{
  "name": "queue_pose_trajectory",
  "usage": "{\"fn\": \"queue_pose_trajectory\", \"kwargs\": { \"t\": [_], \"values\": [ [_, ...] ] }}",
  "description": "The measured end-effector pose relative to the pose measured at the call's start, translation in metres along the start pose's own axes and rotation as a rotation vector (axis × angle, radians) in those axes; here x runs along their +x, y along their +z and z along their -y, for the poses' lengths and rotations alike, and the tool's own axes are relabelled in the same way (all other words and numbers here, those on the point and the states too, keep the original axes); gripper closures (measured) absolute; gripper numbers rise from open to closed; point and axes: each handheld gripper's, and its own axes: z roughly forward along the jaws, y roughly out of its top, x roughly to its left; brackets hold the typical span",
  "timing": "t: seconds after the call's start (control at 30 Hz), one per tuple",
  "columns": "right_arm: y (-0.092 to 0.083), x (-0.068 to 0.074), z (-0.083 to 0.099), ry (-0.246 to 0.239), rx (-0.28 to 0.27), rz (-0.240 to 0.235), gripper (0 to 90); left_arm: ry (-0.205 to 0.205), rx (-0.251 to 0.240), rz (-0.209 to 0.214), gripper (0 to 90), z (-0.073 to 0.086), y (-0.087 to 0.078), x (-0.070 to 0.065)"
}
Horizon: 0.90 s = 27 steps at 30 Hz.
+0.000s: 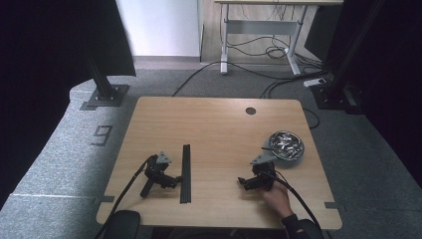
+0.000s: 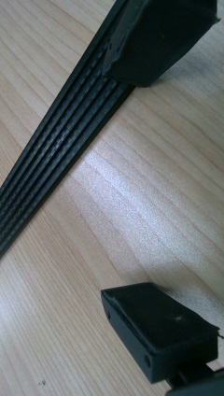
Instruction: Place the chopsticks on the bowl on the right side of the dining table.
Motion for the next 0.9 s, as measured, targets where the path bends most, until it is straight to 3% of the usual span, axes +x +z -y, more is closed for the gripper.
{"fn": "queue_pose_trajectory", "kwargs": {
  "t": [0.9],
  "values": [
    [0.0031, -0.0001, -0.0031, -0.012, 0.0, -0.01, 0.0, 0.001, 0.0, 0.0, 0.0, 0.0, 0.0, 0.0001]
  ]
}}
